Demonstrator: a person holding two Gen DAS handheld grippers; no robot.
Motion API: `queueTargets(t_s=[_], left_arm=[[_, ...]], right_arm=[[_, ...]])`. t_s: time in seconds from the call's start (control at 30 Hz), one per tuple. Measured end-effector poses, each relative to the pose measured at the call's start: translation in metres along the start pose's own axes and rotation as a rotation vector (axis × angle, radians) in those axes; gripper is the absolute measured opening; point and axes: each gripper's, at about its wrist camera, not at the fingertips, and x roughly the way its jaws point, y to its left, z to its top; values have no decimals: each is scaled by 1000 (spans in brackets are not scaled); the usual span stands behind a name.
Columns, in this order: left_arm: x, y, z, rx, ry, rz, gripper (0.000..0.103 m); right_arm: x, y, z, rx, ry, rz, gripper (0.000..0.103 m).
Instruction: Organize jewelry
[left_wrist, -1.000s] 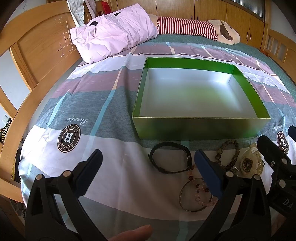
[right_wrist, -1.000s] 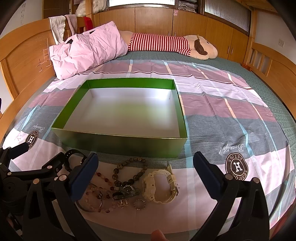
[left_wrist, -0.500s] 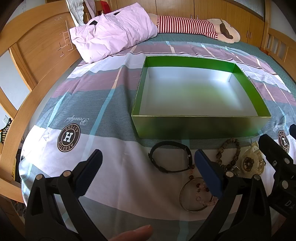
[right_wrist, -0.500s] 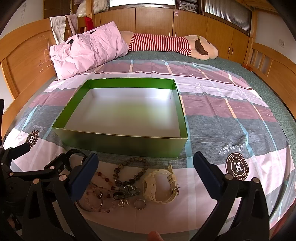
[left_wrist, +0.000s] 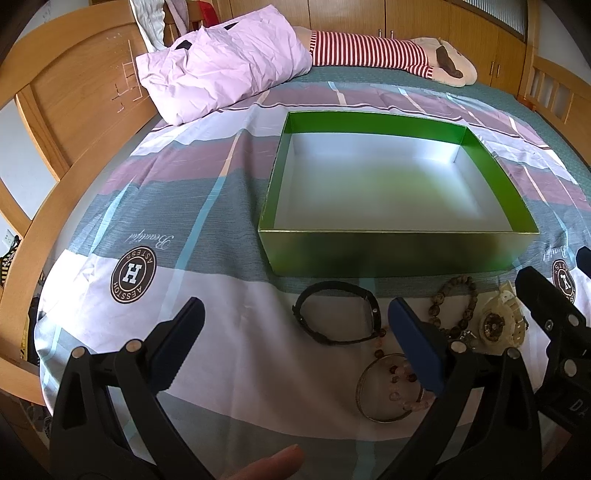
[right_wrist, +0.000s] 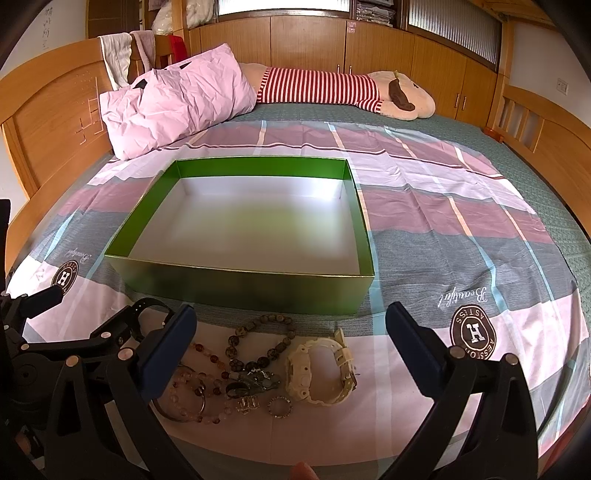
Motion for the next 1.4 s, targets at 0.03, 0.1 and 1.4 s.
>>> queueTargets(t_s=[0.03,0.1,1.4], left_arm=[[0,0,0,1,0,1,101],[0,-1,-1,2,1,2,101],[19,-1,-5,63,114,-67,80]], right_arm=[[0,-1,0,1,0,0,102],[0,0,0,1,1,0,102],[7,-43,11,39,35,-52,97]])
